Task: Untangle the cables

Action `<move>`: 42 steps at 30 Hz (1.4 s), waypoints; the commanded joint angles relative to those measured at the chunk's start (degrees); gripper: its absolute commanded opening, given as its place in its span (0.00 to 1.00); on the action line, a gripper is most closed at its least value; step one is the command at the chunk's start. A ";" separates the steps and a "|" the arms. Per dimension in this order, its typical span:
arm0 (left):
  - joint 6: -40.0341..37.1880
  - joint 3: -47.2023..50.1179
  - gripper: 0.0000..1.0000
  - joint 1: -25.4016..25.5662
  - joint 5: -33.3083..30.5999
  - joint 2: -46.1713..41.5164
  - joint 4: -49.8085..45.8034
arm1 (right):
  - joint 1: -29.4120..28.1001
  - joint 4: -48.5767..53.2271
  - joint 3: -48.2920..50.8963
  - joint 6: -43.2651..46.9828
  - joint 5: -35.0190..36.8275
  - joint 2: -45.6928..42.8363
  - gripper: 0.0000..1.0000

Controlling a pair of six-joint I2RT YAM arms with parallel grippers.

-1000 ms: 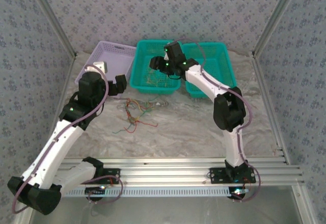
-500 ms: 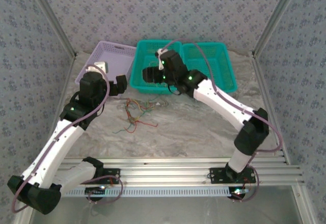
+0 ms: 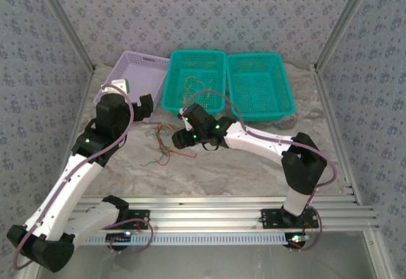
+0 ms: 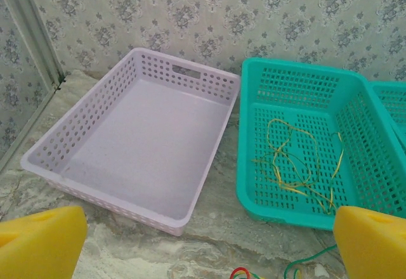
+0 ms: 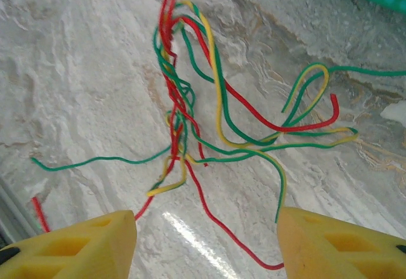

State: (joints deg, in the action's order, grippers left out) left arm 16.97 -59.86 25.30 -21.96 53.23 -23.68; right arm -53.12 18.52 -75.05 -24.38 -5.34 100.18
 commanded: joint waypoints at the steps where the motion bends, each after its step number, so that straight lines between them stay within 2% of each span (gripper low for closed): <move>1: -0.80 0.08 1.00 0.63 -1.06 -0.84 1.78 | 0.50 -1.82 -1.61 2.53 0.70 2.20 0.62; 9: -2.11 0.09 1.00 1.46 -2.44 -0.67 1.78 | 3.03 -0.19 -11.14 4.39 0.79 10.57 0.61; 13: -2.33 0.18 1.00 1.59 -2.55 -0.66 1.82 | 4.32 -0.50 -13.90 4.04 -1.69 14.29 0.59; 21: -2.56 0.27 1.00 1.74 -2.56 -0.59 1.92 | 3.31 -2.28 -16.01 4.12 -4.93 18.98 0.54; 24: -2.72 0.31 1.00 1.86 -2.66 -0.54 1.90 | 3.11 -2.53 -15.24 4.41 -4.57 17.99 0.54; 29: -2.90 0.35 1.00 1.95 -2.60 -0.25 1.91 | 4.36 -6.82 -8.89 3.22 -2.83 10.78 0.55; 33: -2.82 0.18 1.00 2.03 -2.30 -0.06 1.82 | 4.58 -6.97 -7.25 3.00 -5.85 7.43 0.57; 42: -3.00 0.35 0.99 2.10 -2.64 0.12 1.92 | 3.28 -5.22 -12.54 3.68 -6.82 13.38 0.60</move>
State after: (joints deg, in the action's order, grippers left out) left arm 14.98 -59.77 26.81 -23.62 53.36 -23.33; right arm -49.89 12.05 -84.73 -21.34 -11.25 110.76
